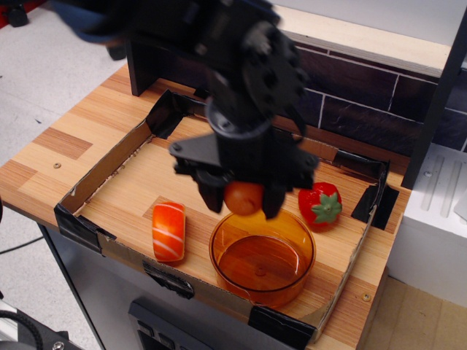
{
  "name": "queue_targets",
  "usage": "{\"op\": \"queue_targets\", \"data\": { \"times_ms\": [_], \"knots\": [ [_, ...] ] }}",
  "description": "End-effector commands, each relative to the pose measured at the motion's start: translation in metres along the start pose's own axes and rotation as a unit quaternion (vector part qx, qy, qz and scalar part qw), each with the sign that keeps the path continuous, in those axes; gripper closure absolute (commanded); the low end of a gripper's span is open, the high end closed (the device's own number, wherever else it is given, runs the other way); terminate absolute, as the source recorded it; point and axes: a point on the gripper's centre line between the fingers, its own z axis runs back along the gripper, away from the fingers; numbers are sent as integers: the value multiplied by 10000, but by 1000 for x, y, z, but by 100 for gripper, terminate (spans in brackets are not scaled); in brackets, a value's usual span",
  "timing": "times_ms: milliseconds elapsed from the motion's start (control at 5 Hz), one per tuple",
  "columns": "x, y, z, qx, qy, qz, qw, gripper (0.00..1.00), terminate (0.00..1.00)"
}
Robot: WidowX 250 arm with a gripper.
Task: Put carrot in pot
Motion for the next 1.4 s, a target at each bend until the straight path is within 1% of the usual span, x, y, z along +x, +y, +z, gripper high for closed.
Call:
{"op": "queue_targets", "data": {
  "times_ms": [0, 200, 400, 600, 800, 1000, 1200],
  "knots": [
    [-7, -16, 3, -118, 149, -161, 9997, 0, 0],
    [-5, -12, 13, -250, 155, -103, 9995, 0, 0],
    [11, -3, 32, -282, 163, 334, 9989, 0, 0],
    [25, 0, 55, -248, -17, 477, 9985, 0, 0],
    [34, 1, 60, 61, 103, -12, 9999, 0, 0],
    [34, 1, 60, 61, 103, -12, 9999, 0, 0],
    [34, 1, 60, 61, 103, -12, 9999, 0, 100]
  ]
}}
